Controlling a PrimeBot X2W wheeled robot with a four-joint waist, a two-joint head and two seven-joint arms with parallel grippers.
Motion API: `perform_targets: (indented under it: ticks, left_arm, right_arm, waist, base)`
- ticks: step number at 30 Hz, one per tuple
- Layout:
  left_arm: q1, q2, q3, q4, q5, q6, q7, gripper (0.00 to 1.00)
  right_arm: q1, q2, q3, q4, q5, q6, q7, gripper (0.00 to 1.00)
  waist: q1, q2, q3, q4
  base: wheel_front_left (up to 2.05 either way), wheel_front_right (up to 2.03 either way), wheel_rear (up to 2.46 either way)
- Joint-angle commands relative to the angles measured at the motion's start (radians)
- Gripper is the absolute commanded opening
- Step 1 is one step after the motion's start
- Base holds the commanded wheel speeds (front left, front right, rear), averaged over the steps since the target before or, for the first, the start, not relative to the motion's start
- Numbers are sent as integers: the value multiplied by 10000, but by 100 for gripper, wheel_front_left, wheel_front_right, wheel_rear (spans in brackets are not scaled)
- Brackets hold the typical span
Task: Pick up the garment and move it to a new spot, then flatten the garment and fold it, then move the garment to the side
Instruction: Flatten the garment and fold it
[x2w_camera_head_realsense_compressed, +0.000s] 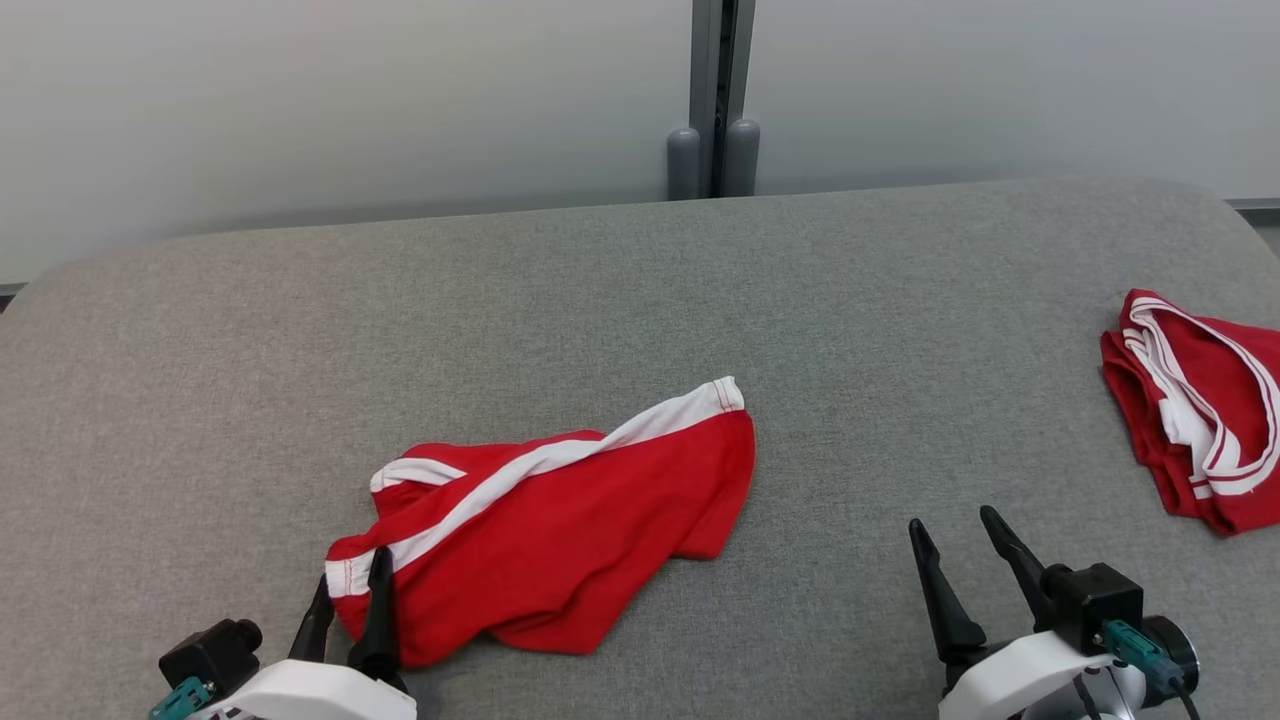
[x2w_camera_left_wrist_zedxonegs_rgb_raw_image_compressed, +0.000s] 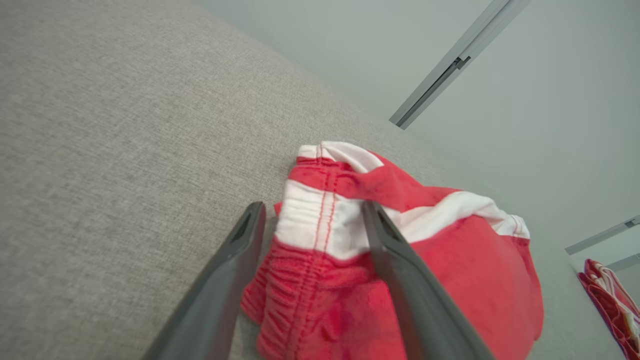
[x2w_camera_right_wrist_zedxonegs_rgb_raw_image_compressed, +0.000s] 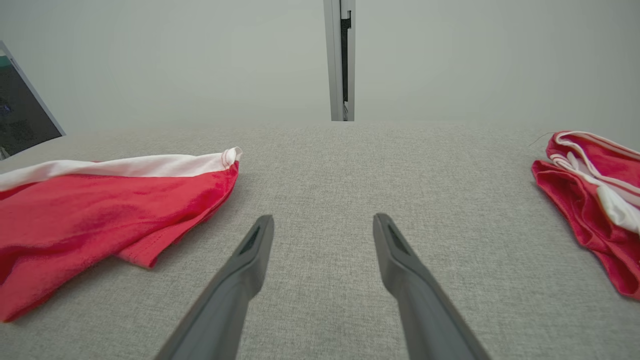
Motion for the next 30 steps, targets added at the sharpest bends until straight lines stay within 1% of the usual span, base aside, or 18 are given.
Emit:
perform_targets:
  ticks: [1, 4, 8, 9, 11, 13, 14, 16, 17, 18, 19, 21, 22, 23, 24, 26, 28, 30]
  left_arm:
    - [-205, 42, -36, -22, -23, -41, 4, 100]
    - [-158, 39, -190, -41, -70, -97, 4, 99]
    - [-46, 42, -328, -266, -126, -121, 4, 81]
    - [-22, 42, -358, -383, -153, -125, 4, 80]
    - [110, 44, -374, -570, -204, -128, 4, 84]
    - [219, 42, -416, -724, -206, -130, 4, 80]
    - [219, 42, -416, -724, -206, -130, 4, 80]
    - [267, 41, -452, -842, -252, -132, 4, 70]
    - [297, 42, -456, -910, -282, -132, 4, 67]
    - [355, 44, -473, -962, -316, -133, 4, 67]
    - [423, 38, -528, -995, -360, -132, 4, 64]
    - [490, 42, -607, -1040, -395, -118, 4, 67]
    - [513, 44, -658, -1051, -436, -111, 4, 71]
    - [557, 41, -733, -1036, -464, -111, 4, 79]
    - [603, 41, -787, -1003, -493, -111, 4, 84]
    - [629, 44, -861, -976, -585, -112, 4, 87]
    - [640, 39, -966, -972, -719, -112, 4, 98]
    - [668, 77, -982, -1012, -807, -112, 4, 100]
  right_arm:
    - [-64, -52, 6, -27, 6, -3, -45, 100]
    - [-42, -52, 23, -11, 32, -3, -45, 100]
    - [-44, -51, 18, -27, 68, -3, -45, 100]
    - [-39, -51, 21, -32, 72, -3, -45, 100]
    - [-12, -52, 23, -33, 79, -3, -45, 100]
    - [21, -51, 45, -19, 80, -3, -45, 100]
    - [21, -51, 45, -19, 80, -3, -45, 100]
    - [54, -52, 44, -9, 86, -3, -45, 100]
    - [76, -52, 36, 1, 83, -3, -45, 100]
    - [90, -51, 33, 10, 81, -3, -45, 100]
    - [97, -52, 27, 21, 75, -3, -45, 100]
    - [98, -52, 25, 39, 58, -2, -45, 100]
    - [99, -51, 28, 45, 45, -3, -45, 100]
    - [104, -52, 17, 50, 35, -3, -45, 100]
    - [114, -52, 16, 56, 29, -3, -45, 100]
    - [128, -52, 28, 63, 20, -3, -45, 100]
    - [140, -52, 41, 71, 12, -2, -45, 100]
    - [156, -52, 55, 81, 9, -3, -45, 100]
  waist:
    - [0, -1, -8, 27]
    - [0, -1, -32, 70]
    - [0, -1, -50, 156]
    - [0, -1, -53, 183]
    - [0, -1, -72, 253]
    - [0, -1, -102, 310]
    - [0, -1, -102, 310]
    - [0, -1, -143, 372]
    - [0, -1, -166, 406]
    - [0, -1, -185, 433]
    - [0, -1, -201, 456]
    - [0, -1, -231, 501]
    - [0, -1, -248, 525]
    - [0, -1, -265, 548]
    - [0, -1, -281, 568]
    - [0, -1, -302, 604]
    - [0, -1, -311, 636]
    - [0, -1, -319, 657]
  base:
    - [0, 0, 0]
    - [0, 0, 0]
    - [0, 0, 0]
    - [0, 0, 0]
    - [0, 0, 0]
    - [0, 0, 0]
    - [0, 0, 0]
    - [0, 0, 0]
    - [0, 0, 0]
    - [0, 0, 0]
    - [0, 0, 0]
    - [0, 0, 0]
    - [0, 0, 0]
    - [0, 0, 0]
    - [0, 0, 0]
    - [0, 0, 0]
    - [0, 0, 0]
    - [0, 0, 0]
